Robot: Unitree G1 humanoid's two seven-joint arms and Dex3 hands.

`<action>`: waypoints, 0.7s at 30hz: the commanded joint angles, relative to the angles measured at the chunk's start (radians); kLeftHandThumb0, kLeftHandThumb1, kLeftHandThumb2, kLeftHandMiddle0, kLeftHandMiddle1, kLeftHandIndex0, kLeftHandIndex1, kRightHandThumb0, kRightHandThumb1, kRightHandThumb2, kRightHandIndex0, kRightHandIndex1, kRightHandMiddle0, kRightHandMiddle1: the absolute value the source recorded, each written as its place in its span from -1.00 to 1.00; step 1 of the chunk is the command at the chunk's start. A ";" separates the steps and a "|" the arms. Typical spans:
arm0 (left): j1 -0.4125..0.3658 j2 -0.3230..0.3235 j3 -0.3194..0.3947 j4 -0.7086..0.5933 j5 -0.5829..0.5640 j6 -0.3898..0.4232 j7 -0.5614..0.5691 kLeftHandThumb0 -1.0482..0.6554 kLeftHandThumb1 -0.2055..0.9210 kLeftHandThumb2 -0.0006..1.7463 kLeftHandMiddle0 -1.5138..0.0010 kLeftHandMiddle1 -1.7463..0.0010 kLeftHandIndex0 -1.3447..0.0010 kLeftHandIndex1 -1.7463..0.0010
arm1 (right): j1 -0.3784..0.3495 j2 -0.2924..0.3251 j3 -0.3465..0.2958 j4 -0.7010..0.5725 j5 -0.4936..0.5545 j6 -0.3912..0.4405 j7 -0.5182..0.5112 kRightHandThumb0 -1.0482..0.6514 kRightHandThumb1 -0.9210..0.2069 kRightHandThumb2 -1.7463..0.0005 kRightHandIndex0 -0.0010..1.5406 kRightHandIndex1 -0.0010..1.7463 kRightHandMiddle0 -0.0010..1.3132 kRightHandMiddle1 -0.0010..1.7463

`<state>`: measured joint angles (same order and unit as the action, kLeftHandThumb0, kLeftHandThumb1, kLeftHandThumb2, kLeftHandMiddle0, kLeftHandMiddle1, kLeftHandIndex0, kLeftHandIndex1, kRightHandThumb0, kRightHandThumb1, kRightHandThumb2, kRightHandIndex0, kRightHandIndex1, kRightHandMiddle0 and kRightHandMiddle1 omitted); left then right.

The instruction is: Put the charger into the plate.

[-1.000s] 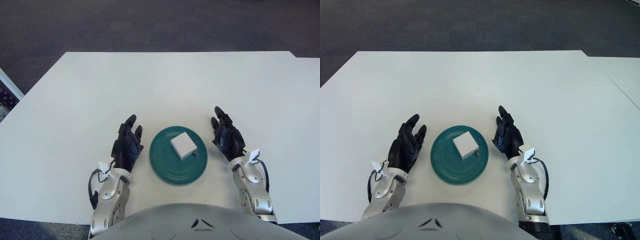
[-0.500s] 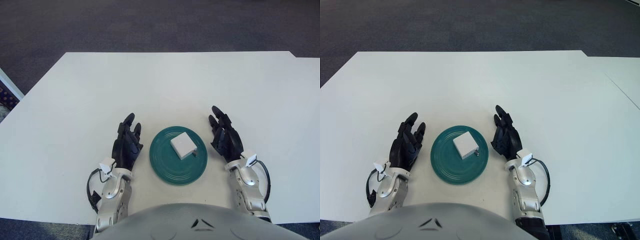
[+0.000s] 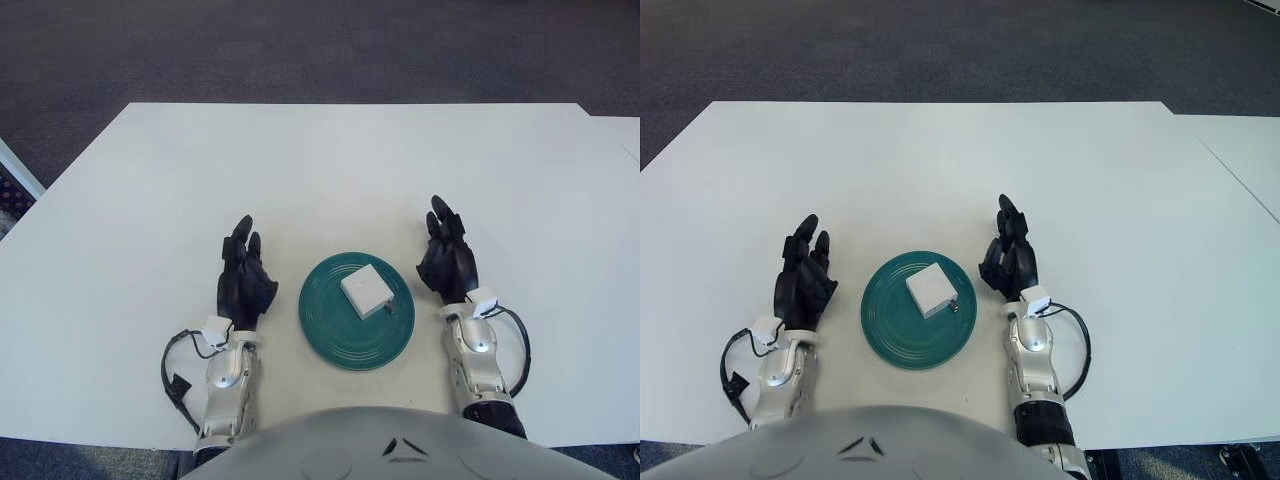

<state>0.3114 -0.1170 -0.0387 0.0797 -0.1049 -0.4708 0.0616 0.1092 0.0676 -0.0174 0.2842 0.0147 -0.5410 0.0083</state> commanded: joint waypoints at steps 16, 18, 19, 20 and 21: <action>0.003 -0.059 -0.007 0.079 -0.076 0.011 0.020 -1.00 1.00 0.06 0.74 0.99 1.00 0.37 | 0.060 0.082 -0.039 0.113 0.051 -0.011 -0.050 -0.97 -1.00 -0.10 -0.85 -0.98 -1.00 -0.57; 0.004 -0.060 -0.006 0.077 -0.083 0.015 0.020 -1.00 1.00 0.06 0.73 0.99 1.00 0.37 | 0.068 0.084 -0.037 0.106 0.054 -0.012 -0.044 -0.97 -1.00 -0.10 -0.85 -0.98 -1.00 -0.56; 0.007 -0.059 -0.007 0.072 -0.084 0.017 0.021 -1.00 1.00 0.07 0.73 0.99 1.00 0.37 | 0.070 0.085 -0.036 0.102 0.054 -0.012 -0.043 -0.97 -1.00 -0.10 -0.85 -0.98 -1.00 -0.56; 0.018 -0.058 -0.012 0.059 -0.089 0.020 0.018 -1.00 1.00 0.07 0.73 0.99 1.00 0.37 | 0.077 0.087 -0.033 0.094 0.055 -0.012 -0.040 -0.97 -1.00 -0.11 -0.84 -0.98 -1.00 -0.55; 0.032 -0.056 -0.018 0.042 -0.093 0.024 0.015 -1.00 1.00 0.07 0.72 0.99 1.00 0.37 | 0.083 0.089 -0.030 0.086 0.056 -0.011 -0.036 -0.96 -1.00 -0.11 -0.85 -0.99 -1.00 -0.55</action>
<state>0.2733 -0.1177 -0.0453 0.1172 -0.1801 -0.4854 0.0806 0.0938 0.0948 -0.0625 0.2944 0.0234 -0.5396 -0.0353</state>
